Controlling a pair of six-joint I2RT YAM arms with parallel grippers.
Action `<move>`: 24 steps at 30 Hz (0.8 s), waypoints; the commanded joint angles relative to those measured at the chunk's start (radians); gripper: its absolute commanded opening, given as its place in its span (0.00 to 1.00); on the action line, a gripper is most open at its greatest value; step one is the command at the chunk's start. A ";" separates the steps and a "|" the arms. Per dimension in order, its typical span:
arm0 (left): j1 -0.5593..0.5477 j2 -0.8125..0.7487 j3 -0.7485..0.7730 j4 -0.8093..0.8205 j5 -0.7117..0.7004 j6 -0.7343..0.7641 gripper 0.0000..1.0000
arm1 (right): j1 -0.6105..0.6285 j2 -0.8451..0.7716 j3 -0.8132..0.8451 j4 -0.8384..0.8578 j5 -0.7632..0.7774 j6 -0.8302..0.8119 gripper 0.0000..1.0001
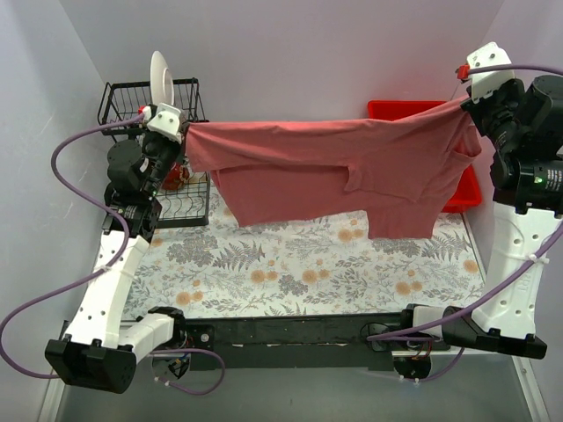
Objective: Roll the t-shirts
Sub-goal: Fold the T-shirt at the center of the board.
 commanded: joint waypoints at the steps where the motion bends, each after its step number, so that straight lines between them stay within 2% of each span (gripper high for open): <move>1: 0.010 -0.053 0.095 0.071 -0.088 0.059 0.00 | -0.003 -0.030 0.096 0.065 -0.048 -0.004 0.01; 12: 0.022 -0.180 0.121 0.045 -0.203 0.140 0.00 | -0.003 -0.154 -0.009 -0.025 -0.194 0.051 0.01; 15: 0.032 -0.211 0.138 0.043 -0.238 0.178 0.00 | -0.003 -0.150 0.031 -0.094 -0.223 0.051 0.01; 20: 0.038 -0.208 0.199 0.011 -0.312 0.258 0.00 | -0.003 -0.039 0.279 -0.403 -0.306 0.013 0.01; 22: 0.038 -0.191 0.214 -0.002 -0.320 0.276 0.00 | -0.003 -0.018 0.295 -0.450 -0.326 -0.006 0.01; 24: 0.038 -0.173 0.216 -0.021 -0.338 0.292 0.00 | -0.003 -0.024 0.242 -0.484 -0.355 -0.015 0.01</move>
